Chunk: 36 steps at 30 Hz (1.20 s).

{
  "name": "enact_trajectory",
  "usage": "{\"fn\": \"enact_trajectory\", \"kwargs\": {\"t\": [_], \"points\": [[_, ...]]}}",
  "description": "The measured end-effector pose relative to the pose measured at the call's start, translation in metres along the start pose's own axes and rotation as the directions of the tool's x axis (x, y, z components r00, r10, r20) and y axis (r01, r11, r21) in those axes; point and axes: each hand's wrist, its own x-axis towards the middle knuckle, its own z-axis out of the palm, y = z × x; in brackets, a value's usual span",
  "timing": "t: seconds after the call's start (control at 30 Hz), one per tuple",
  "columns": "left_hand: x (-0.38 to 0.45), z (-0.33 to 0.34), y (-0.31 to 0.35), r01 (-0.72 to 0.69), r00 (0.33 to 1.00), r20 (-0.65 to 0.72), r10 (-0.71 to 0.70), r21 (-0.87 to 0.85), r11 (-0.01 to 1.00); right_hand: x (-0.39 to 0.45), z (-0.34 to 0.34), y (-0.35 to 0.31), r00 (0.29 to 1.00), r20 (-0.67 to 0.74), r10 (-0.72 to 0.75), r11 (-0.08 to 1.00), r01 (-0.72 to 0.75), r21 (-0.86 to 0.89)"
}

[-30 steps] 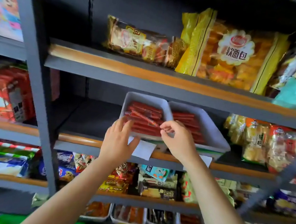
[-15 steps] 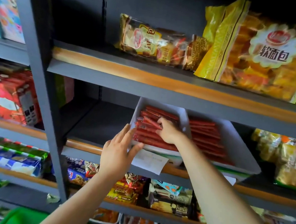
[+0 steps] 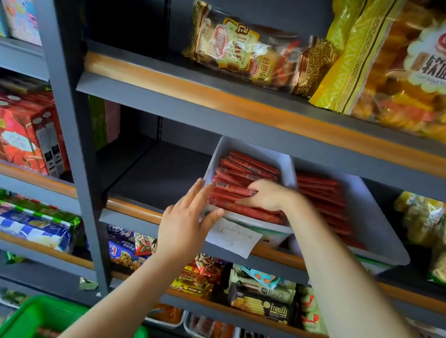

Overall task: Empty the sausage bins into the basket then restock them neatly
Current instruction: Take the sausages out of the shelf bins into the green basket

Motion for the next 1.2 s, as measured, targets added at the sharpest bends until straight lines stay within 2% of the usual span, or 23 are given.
{"fn": "enact_trajectory", "kwargs": {"t": [0.13,0.27,0.4,0.47,0.53,0.6,0.67,0.7,0.77,0.83,0.9,1.03,1.13,1.2], "points": [[0.000,0.001,0.000,0.008,1.000,0.021,-0.008,0.003,1.000,0.000,0.001,0.002,0.998,0.042,0.054,0.998,-0.055,0.029],[0.001,-0.002,0.002,0.022,0.999,0.041,-0.022,0.014,1.000,-0.002,0.001,0.006,0.996,0.013,0.090,0.988,-0.091,0.127],[0.000,-0.006,0.004,0.042,0.996,0.074,-0.043,0.017,0.999,-0.015,-0.008,-0.003,0.978,-0.185,0.091,0.992,-0.073,0.104],[0.001,-0.008,0.004,0.035,0.995,0.096,-0.037,0.022,0.999,-0.030,-0.019,-0.012,0.964,-0.254,0.073,0.984,-0.028,0.174],[0.003,-0.016,0.002,0.039,0.989,0.145,-0.029,-0.064,0.997,-0.052,-0.029,-0.024,0.957,-0.289,0.029,0.969,0.044,0.242],[-0.001,-0.029,0.000,0.070,0.983,0.181,-0.021,-0.270,0.960,-0.077,-0.032,-0.038,0.949,-0.316,-0.023,0.961,0.108,0.256],[-0.012,-0.044,0.004,0.110,0.992,0.112,-0.062,-0.498,0.860,-0.101,-0.024,-0.058,0.940,-0.332,-0.078,0.956,0.165,0.244],[-0.021,-0.053,0.009,0.140,0.990,0.103,-0.096,-0.625,0.768,-0.108,-0.015,-0.068,0.936,-0.336,-0.103,0.949,0.193,0.247],[-0.034,-0.064,0.021,0.262,0.965,0.239,-0.110,-0.842,0.472,-0.111,0.010,-0.089,0.932,-0.330,-0.147,0.919,0.252,0.303],[-0.042,-0.065,0.019,0.415,0.907,0.394,-0.146,-0.896,0.158,-0.102,0.047,-0.107,0.934,-0.325,-0.149,0.879,0.276,0.389],[-0.049,-0.061,0.000,0.487,0.838,0.478,-0.263,-0.873,-0.034,-0.092,0.086,-0.123,0.950,-0.293,-0.107,0.832,0.247,0.498],[-0.079,-0.058,-0.064,0.527,0.714,0.571,-0.405,-0.819,-0.226,-0.066,0.157,-0.148,0.987,-0.129,-0.092,0.767,0.153,0.623],[-0.112,-0.058,-0.112,0.559,0.639,0.624,-0.449,-0.778,-0.287,-0.047,0.206,-0.161,0.991,-0.002,-0.136,0.697,0.096,0.711],[-0.133,-0.055,-0.143,0.565,0.593,0.645,-0.481,-0.760,-0.322,-0.035,0.241,-0.172,0.988,0.084,-0.131,0.606,0.013,0.796]]}}
